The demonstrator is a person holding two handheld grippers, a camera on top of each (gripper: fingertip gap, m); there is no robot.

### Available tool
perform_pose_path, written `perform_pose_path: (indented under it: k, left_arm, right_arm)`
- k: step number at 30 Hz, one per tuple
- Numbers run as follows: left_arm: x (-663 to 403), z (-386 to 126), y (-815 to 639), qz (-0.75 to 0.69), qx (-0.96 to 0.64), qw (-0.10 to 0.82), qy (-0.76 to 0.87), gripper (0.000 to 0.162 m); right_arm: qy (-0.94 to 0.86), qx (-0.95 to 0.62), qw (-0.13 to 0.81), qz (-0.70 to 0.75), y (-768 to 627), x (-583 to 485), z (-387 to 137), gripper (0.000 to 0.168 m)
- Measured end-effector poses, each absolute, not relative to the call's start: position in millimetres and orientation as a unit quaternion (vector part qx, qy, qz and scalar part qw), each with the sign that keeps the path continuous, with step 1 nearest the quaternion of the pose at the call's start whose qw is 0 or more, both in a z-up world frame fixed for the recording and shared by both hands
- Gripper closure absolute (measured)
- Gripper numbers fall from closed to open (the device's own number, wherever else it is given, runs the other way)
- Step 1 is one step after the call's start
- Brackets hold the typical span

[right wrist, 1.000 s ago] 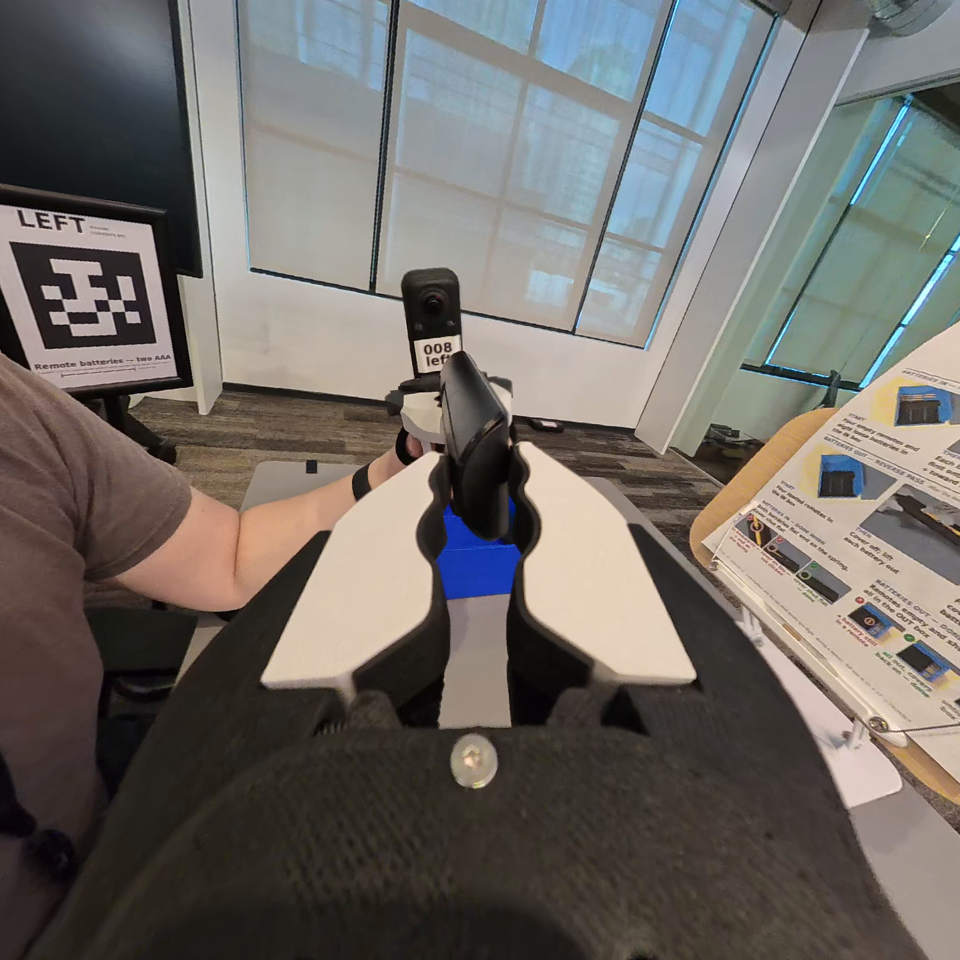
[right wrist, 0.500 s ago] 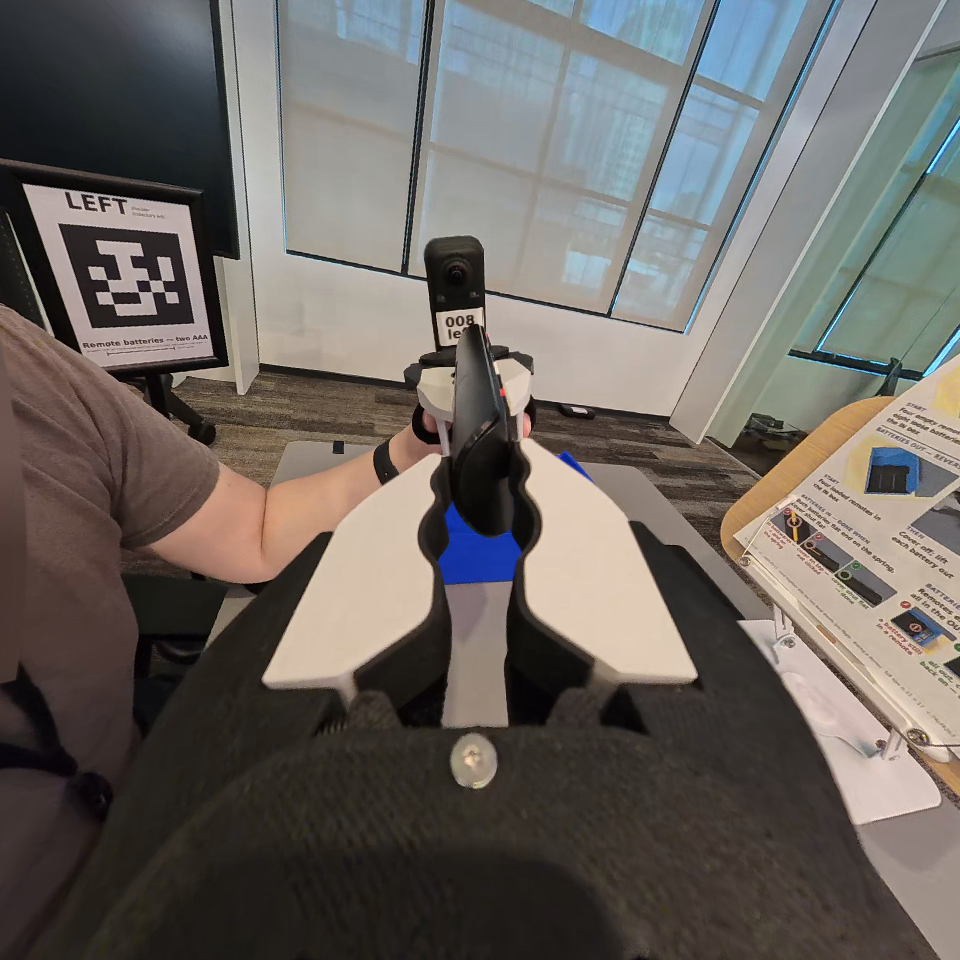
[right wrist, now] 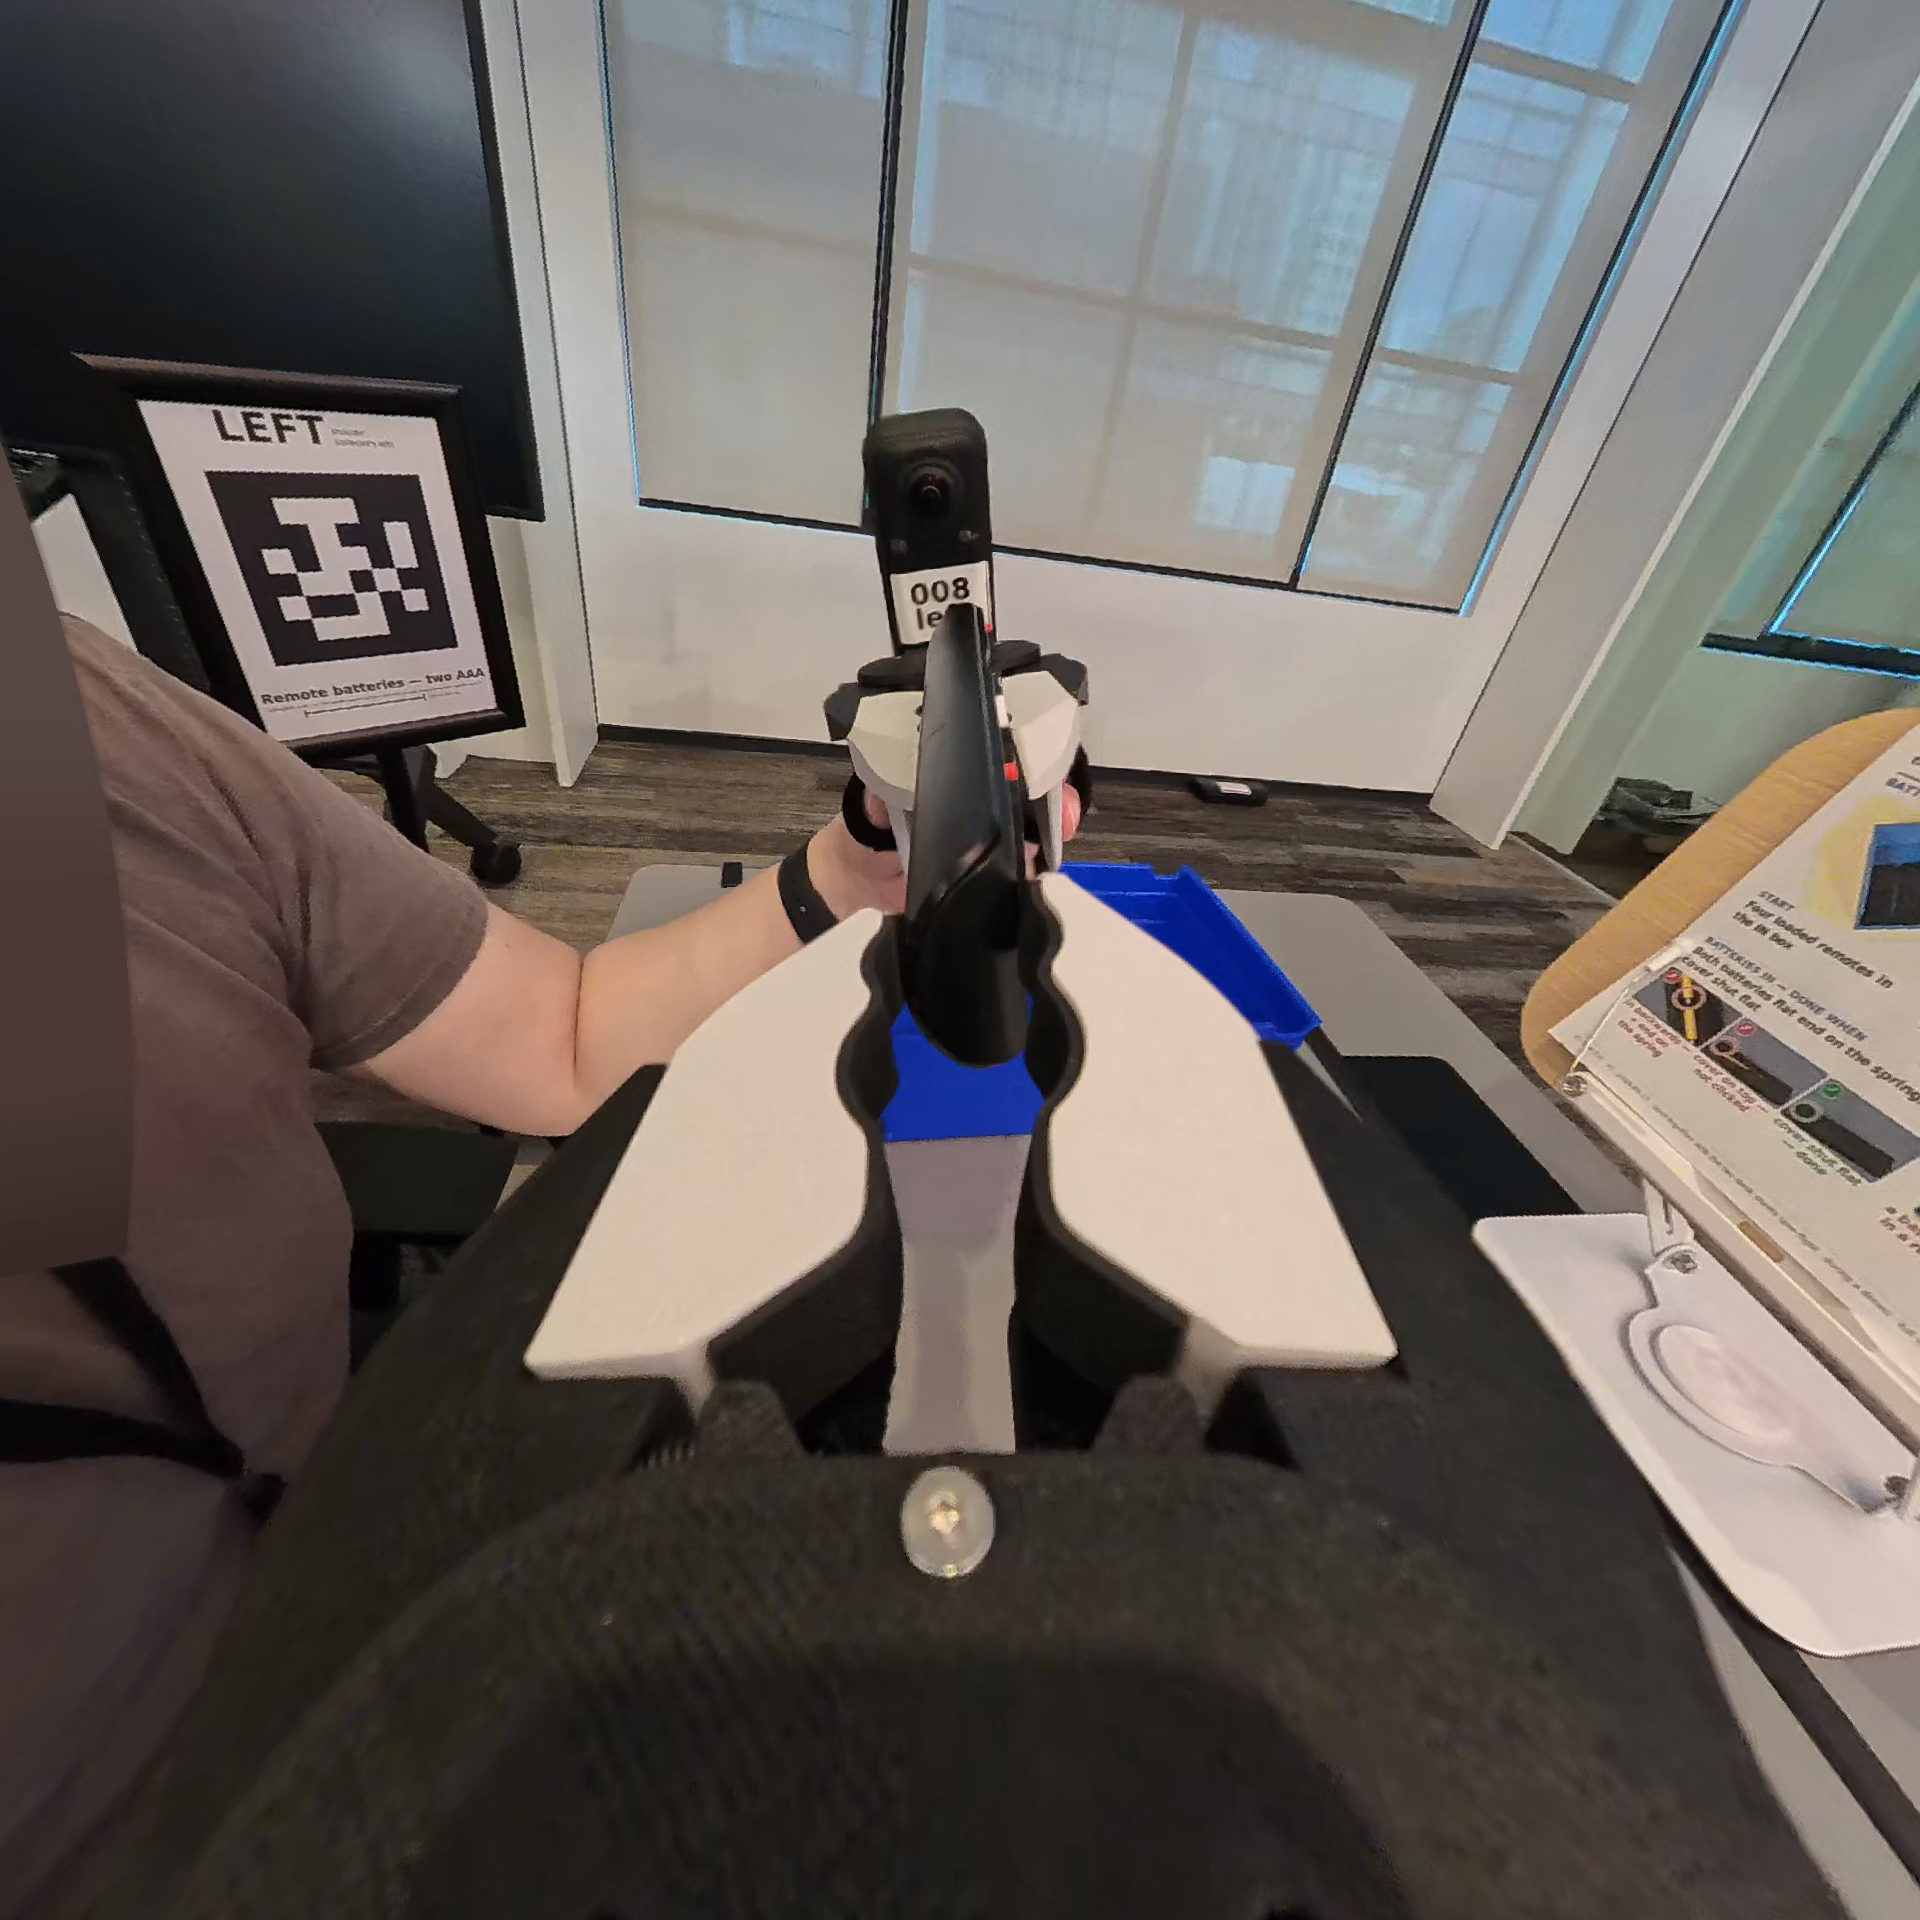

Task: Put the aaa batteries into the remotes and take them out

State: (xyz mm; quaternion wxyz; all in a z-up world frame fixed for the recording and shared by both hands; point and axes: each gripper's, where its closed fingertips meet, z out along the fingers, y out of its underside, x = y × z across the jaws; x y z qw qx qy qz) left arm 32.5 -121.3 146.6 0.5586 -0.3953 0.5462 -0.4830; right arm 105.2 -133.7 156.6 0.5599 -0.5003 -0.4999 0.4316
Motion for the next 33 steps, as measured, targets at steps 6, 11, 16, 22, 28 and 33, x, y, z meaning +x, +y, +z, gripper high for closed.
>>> perform_pose_path:
  k: [6, 11, 16, 22, 28, 33]
  left_arm:
    - [32.5, 142.5, -116.4, -0.487, -0.408, 0.549, 0.544, 0.139]
    - [33.2, 145.8, -115.6, -0.491, -0.414, 0.549, 0.535, 0.139]
    - [33.5, 152.7, -111.2, -0.504, -0.419, 0.558, 0.51, 0.14]
    - [35.7, 152.8, -100.8, -0.519, -0.435, 0.556, 0.482, 0.14]
    - [40.3, 150.7, -101.9, -0.516, -0.437, 0.554, 0.485, 0.14]
    - [41.7, 151.3, -101.0, -0.509, -0.441, 0.56, 0.483, 0.14]
  right_arm:
    - [-0.495, -0.506, 0.547, 0.447, -127.1, 105.9, 151.8, 0.143]
    - [-0.485, -0.501, 0.541, 0.47, -125.6, 106.9, 154.2, 0.143]
    - [-0.439, -0.493, 0.551, 0.51, -118.4, 107.5, 164.2, 0.142]
    - [-0.422, -0.513, 0.57, 0.485, -107.6, 99.3, 160.0, 0.124]
    - [-0.39, -0.513, 0.593, 0.483, -99.3, 96.2, 163.2, 0.139]
    - [-0.395, -0.521, 0.594, 0.469, -97.4, 96.2, 160.1, 0.137]
